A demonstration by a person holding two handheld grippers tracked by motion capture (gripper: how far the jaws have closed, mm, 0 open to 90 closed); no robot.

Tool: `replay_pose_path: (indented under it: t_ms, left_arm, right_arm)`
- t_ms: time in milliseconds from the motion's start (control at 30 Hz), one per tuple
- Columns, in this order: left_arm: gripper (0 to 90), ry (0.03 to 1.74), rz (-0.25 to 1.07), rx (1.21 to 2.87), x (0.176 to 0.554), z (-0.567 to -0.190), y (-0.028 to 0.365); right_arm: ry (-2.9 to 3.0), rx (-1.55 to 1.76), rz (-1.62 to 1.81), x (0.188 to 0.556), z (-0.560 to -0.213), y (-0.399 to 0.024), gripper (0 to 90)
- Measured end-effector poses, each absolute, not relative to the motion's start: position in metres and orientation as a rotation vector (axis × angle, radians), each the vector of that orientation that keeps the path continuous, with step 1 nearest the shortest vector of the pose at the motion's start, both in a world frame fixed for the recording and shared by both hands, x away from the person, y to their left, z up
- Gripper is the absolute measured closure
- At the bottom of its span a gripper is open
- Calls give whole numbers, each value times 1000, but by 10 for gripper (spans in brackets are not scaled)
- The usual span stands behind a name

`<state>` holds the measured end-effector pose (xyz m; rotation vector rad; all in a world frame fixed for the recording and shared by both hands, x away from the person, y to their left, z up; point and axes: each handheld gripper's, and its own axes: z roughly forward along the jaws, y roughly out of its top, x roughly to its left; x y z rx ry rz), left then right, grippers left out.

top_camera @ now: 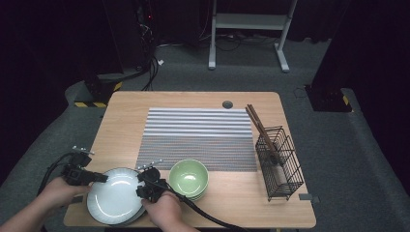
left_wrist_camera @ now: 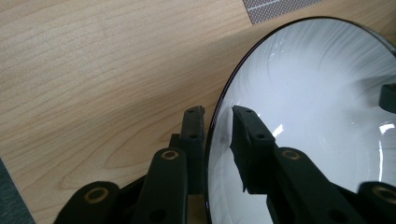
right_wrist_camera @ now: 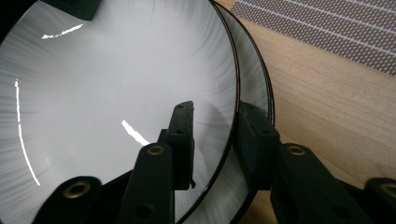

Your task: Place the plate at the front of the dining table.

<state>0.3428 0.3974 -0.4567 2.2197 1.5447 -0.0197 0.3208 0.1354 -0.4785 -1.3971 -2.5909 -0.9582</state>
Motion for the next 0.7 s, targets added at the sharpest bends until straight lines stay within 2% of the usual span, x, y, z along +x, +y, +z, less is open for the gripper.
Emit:
replay_pose_path:
  t_ms: [233, 567, 700]
  left_arm:
    - [767, 1543, -27, 2216, 344, -457, 398]
    - [775, 1516, 4, 2226, 347, -453, 399]
    - [776, 1512, 16, 2210, 349, -450, 402]
  right_arm:
    - [-2577, -1402, -955, 320, -478, 136, 643]
    - [-2748, -1333, -1013, 309, -482, 142, 657]
    - [-2648, -1357, -986, 315, -487, 143, 667]
